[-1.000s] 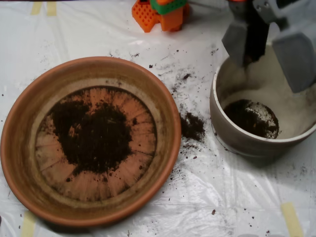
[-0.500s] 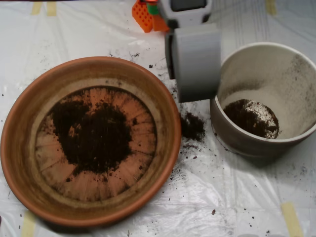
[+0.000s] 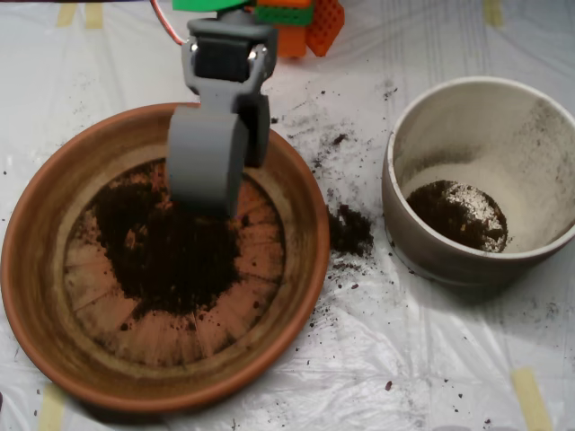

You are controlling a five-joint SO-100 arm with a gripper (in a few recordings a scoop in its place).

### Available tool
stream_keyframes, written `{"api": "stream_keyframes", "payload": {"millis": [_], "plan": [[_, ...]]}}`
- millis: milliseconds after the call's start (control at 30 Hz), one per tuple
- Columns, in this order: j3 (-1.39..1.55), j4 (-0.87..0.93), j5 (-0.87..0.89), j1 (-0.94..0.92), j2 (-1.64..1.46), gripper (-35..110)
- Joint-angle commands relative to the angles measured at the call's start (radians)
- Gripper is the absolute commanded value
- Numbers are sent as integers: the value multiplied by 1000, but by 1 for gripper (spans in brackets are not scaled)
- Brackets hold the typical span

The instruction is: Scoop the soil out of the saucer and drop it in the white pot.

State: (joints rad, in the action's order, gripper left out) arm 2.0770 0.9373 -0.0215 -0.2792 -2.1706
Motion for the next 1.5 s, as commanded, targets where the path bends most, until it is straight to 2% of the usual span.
{"api": "stream_keyframes", "payload": {"millis": [0, 267, 733, 1067, 1367, 1467], "plan": [[54, -57, -18, -84, -11, 35], [150, -153, -26, -135, 127, 36], [107, -219, -28, -249, 387, 43], [-161, -143, -18, -296, 635, 41], [-230, -156, -95, -236, 673, 40], [-336, -69, -114, -232, 764, 39]]}}
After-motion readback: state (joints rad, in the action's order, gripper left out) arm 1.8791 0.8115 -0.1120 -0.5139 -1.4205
